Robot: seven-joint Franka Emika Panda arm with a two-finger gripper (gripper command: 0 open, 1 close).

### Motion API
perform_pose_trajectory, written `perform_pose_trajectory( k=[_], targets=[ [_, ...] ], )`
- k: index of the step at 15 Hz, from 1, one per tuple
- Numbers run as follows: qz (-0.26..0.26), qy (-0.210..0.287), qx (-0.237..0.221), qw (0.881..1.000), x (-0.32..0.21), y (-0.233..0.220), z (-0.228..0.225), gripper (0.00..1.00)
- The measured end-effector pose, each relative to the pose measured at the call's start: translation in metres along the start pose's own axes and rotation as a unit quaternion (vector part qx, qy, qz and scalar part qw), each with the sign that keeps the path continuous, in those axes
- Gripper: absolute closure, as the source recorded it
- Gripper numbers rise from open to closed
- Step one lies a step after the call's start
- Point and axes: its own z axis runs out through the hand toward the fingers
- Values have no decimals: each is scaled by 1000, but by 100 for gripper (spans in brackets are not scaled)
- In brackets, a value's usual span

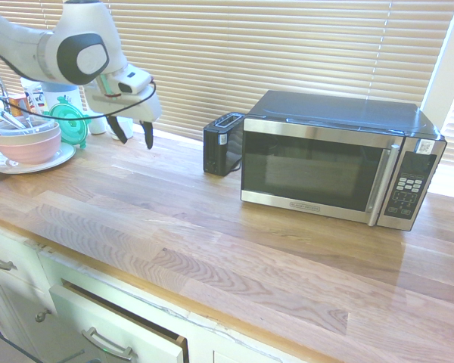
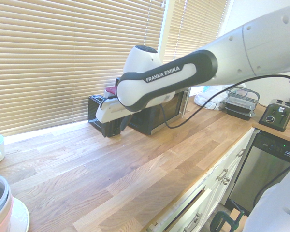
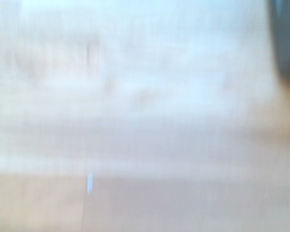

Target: Press the toaster

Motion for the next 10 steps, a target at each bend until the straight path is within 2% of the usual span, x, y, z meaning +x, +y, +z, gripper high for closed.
perform_pose_trajectory(
  k=[5,10],
  targets=[
    [36,33,13,999,65,-2,-11,0],
    [54,50,16,997,103,-2,-5,0]
  ],
)
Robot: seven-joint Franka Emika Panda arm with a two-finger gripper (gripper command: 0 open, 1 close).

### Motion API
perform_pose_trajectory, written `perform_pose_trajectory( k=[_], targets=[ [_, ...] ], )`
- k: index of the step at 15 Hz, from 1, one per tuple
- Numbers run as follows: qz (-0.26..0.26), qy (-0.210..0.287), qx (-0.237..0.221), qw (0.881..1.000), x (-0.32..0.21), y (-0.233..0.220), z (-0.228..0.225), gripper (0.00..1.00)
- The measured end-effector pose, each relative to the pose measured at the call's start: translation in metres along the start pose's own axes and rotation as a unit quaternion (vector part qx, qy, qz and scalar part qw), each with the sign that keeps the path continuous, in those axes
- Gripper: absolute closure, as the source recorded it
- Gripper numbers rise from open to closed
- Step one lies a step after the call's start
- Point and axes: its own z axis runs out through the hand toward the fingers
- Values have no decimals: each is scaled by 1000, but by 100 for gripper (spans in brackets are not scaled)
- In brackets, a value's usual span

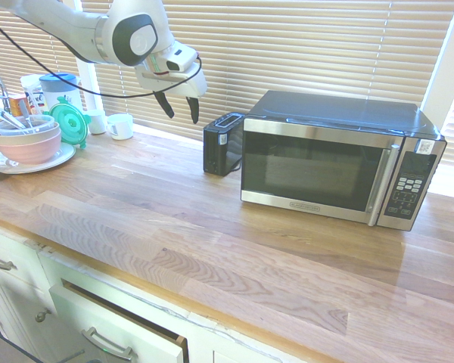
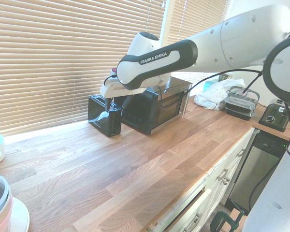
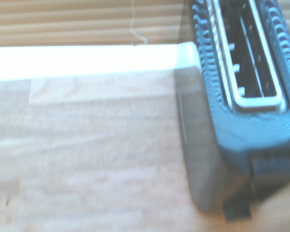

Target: Press the toaster

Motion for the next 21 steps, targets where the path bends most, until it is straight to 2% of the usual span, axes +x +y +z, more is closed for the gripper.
perform_pose_trajectory(
  k=[4,17,18,21],
  targets=[
    [0,-2,-7,1000,26,-24,20,0],
    [15,-7,-23,1000,70,-10,24,0],
    [12,-8,-24,1000,70,-9,26,100],
    [8,-10,-26,1000,72,-5,28,100]
  ],
)
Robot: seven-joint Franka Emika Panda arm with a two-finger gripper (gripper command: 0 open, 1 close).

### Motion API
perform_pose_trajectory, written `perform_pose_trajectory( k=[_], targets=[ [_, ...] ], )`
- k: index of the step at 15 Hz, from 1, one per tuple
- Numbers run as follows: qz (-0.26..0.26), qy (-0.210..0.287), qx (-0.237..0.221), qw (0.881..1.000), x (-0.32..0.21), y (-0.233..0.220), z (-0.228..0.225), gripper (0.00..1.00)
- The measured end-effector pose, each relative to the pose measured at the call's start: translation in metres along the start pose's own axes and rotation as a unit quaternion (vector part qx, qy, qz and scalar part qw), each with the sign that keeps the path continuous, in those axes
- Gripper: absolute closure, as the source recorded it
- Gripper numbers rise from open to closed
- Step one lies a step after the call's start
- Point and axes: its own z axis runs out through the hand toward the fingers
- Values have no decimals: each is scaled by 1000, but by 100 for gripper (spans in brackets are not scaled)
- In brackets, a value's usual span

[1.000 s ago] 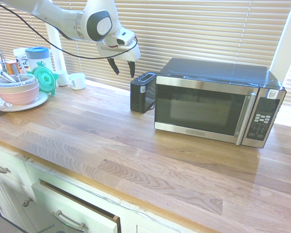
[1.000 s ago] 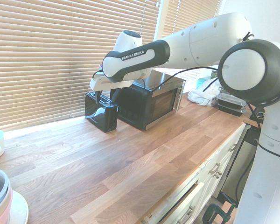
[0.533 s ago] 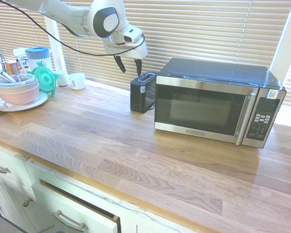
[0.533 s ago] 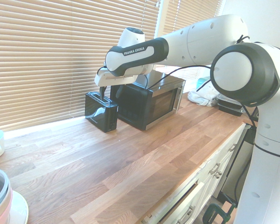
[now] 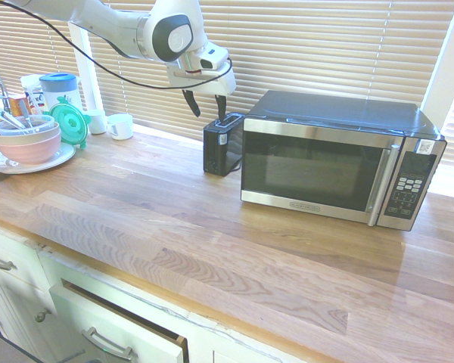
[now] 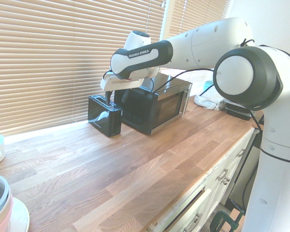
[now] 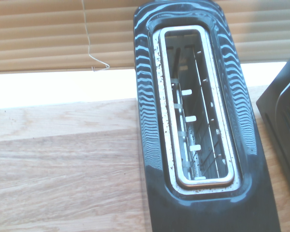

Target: Press the toaster

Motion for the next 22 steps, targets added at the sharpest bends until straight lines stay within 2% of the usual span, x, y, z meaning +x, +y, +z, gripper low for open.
perform_pose_trajectory(
  k=[22],
  targets=[
    [-8,-9,-5,1000,6,13,11,100]
  ],
)
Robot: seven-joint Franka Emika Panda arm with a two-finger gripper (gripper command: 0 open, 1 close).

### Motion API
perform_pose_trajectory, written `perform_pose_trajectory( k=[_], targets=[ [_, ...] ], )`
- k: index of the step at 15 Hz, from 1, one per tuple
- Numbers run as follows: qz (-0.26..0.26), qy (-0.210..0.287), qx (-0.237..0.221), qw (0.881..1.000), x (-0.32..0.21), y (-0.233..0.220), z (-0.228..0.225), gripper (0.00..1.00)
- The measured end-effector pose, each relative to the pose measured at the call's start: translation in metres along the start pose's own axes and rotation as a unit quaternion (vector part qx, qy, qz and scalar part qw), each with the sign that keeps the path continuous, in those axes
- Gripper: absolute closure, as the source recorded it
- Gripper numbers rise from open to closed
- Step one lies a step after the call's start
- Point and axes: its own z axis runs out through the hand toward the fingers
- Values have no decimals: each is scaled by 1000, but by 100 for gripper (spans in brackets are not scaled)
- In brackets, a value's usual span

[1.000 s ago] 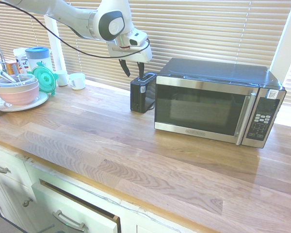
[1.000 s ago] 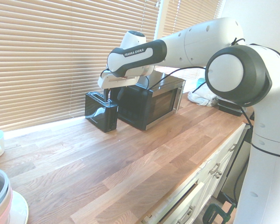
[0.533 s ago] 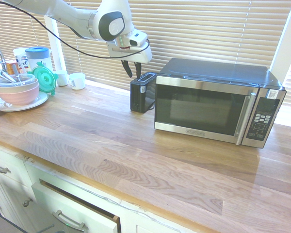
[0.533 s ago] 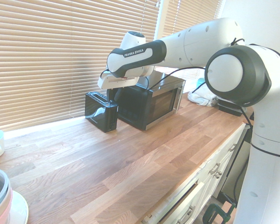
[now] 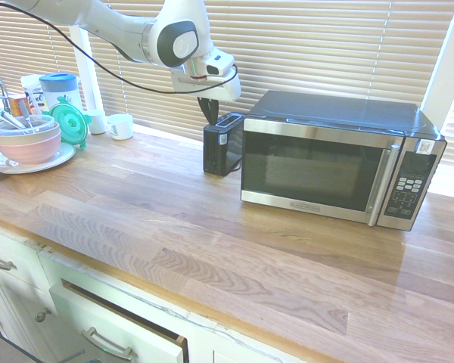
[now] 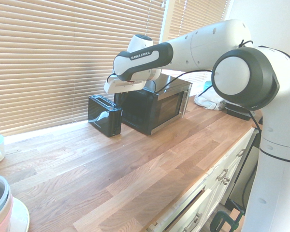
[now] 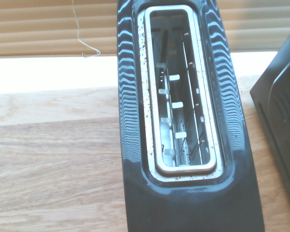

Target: Press the toaster

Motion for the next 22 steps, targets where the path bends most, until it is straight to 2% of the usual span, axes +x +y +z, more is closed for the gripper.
perform_pose_trajectory(
  k=[11,22],
  targets=[
    [-2,-10,-13,1000,-2,4,22,100],
    [-10,-36,-39,999,-11,11,75,100]
  ],
)
